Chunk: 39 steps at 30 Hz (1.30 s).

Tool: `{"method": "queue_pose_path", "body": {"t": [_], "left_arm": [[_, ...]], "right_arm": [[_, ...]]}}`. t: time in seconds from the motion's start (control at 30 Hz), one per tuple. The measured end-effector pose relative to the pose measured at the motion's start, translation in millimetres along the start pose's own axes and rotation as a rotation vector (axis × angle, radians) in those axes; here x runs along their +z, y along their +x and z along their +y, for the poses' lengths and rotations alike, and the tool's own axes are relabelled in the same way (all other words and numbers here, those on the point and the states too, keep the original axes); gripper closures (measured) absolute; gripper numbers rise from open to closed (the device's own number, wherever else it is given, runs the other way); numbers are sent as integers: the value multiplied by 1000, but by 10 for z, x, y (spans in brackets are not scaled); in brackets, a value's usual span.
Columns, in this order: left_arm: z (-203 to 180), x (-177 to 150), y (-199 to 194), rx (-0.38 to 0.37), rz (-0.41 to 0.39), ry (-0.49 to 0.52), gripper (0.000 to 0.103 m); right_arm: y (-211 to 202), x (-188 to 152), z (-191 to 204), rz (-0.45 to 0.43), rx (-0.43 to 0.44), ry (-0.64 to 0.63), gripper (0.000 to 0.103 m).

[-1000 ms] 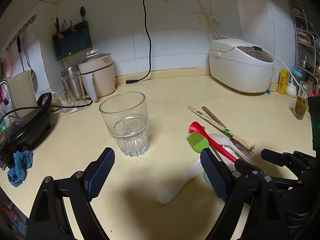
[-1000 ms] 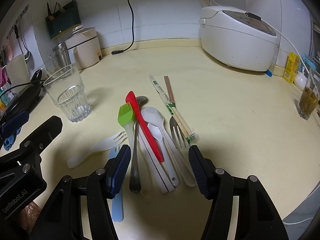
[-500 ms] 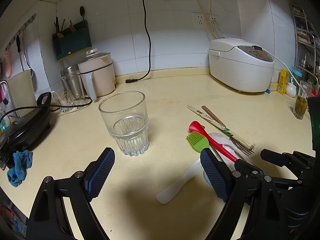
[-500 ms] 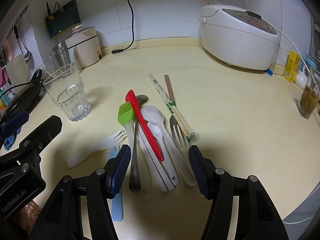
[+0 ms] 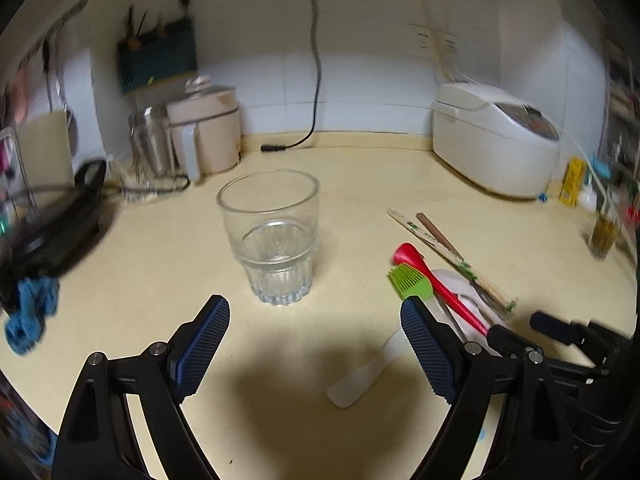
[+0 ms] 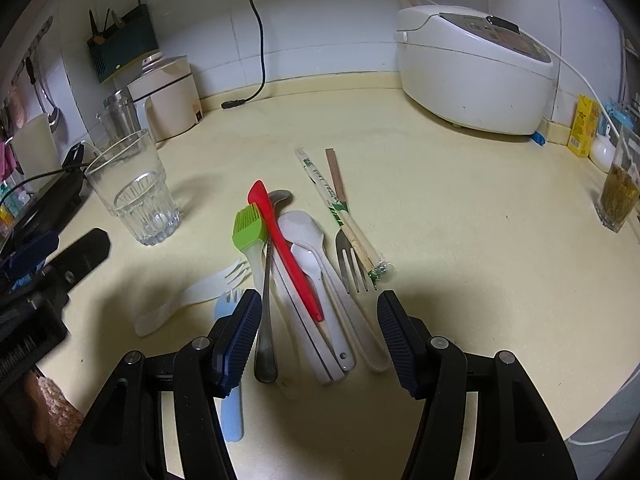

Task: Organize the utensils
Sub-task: 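Grasp the clear glass tumbler with the left gripper and lift it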

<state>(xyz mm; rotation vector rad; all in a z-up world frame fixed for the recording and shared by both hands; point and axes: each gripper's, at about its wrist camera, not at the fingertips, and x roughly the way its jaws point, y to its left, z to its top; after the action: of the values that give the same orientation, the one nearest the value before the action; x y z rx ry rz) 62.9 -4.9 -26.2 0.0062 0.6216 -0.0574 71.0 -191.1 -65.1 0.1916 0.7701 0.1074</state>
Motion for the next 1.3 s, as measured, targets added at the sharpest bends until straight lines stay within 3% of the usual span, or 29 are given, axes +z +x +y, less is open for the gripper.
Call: {"method": "queue_pose_path", "body": {"t": [0.17, 0.43, 0.6, 0.9, 1.1, 1.3], "left_arm": [[326, 76, 120, -117, 54, -120, 13], [564, 165, 417, -280, 127, -80, 13], [837, 314, 762, -360, 162, -110, 13], [812, 402, 1211, -378, 227, 34, 13], [781, 370, 1524, -418, 293, 25, 16], [802, 425, 1590, -476, 278, 14, 20]], "right_arm": [[-8, 8, -57, -2, 17, 17, 41], [-3, 38, -171, -1, 39, 61, 41], [35, 44, -240, 11, 37, 93, 41], [117, 40, -205, 39, -5, 84, 41], [169, 37, -211, 54, -34, 79, 41], [224, 26, -188, 76, -47, 68, 41]]}}
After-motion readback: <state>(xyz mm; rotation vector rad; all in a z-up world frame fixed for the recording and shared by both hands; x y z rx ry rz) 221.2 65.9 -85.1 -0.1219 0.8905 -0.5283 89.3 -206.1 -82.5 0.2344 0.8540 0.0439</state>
